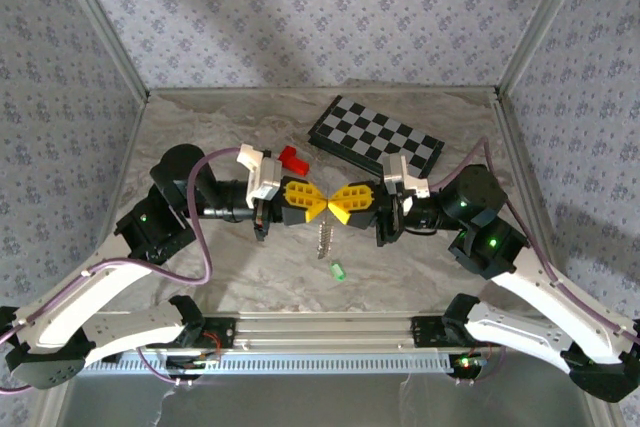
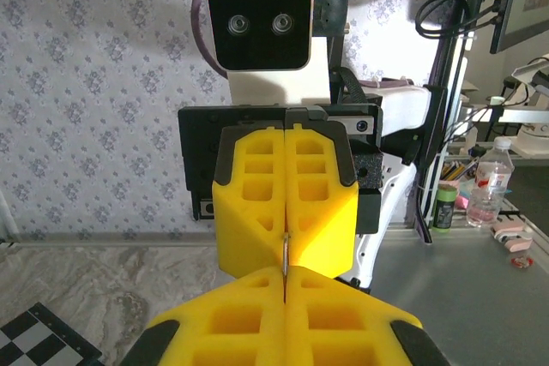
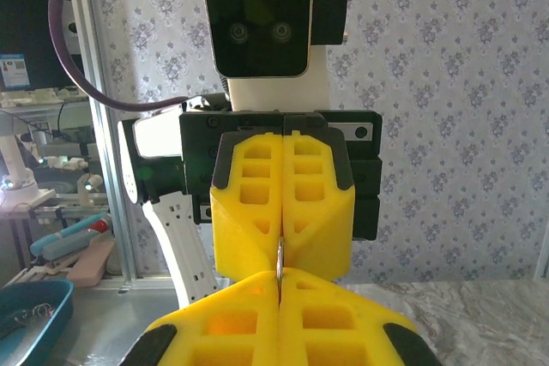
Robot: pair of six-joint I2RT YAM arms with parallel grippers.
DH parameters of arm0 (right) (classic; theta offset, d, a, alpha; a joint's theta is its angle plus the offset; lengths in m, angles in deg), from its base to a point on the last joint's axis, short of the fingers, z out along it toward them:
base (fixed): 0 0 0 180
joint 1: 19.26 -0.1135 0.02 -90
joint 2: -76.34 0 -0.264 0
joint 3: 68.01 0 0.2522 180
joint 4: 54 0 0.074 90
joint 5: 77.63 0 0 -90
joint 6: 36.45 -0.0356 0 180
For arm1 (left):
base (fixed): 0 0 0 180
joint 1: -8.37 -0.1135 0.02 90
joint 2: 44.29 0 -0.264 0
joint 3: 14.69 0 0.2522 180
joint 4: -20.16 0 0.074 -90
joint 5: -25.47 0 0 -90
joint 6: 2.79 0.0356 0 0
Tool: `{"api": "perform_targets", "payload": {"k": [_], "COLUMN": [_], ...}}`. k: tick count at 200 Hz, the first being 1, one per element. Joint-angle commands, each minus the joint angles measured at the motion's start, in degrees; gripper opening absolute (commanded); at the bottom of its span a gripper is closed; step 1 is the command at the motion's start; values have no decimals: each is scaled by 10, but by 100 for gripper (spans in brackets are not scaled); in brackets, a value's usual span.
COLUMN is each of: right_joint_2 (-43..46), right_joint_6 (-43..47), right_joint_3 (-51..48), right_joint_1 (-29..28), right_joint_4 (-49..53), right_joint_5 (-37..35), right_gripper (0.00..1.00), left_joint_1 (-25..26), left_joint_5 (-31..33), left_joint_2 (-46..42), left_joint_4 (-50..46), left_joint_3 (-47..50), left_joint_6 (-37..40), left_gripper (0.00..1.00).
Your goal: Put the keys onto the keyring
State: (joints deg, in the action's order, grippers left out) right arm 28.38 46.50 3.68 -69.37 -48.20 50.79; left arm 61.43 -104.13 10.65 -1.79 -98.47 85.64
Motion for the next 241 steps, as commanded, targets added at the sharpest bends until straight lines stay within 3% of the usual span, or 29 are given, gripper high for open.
{"api": "perform_targets", "payload": {"k": [1,33,47,84,100,106,137,161,207,241], "right_joint_2": [11,12,12,11,10,8,10,30,38,18], "right_joint_6": [8,7,6,-9,-15,-16,-27,-43,-129,-205], "right_joint_3": [-1,3,10,15,17,20,28,21,5,-40], "right_joint_1": [1,5,5,6,5,5,4,4,9,35], "right_joint_4": [11,42,51,64,72,79,139,202,377,470], "right_joint_5": [13,-2,-18,-56,-63,-65,-102,-178,-334,-351], "right_gripper": [0,0,7,48,76,81,91,100,100,100], "left_joint_1": [3,3,3,3,3,3,3,3,3,3], "left_joint_5": [5,22,39,80,112,125,149,165,164,161], "left_joint_2": [6,5,1,-19,-23,-25,-46,-80,-108,-123], "left_joint_4": [-10,-25,-38,-55,-67,-70,-84,-79,-78,-50], "left_joint_3": [-23,-26,-25,-11,-5,-1,25,65,111,154], "left_joint_6": [13,22,31,48,53,55,59,62,47,16], "left_gripper": [0,0,0,0,0,0,0,0,0,0]}}
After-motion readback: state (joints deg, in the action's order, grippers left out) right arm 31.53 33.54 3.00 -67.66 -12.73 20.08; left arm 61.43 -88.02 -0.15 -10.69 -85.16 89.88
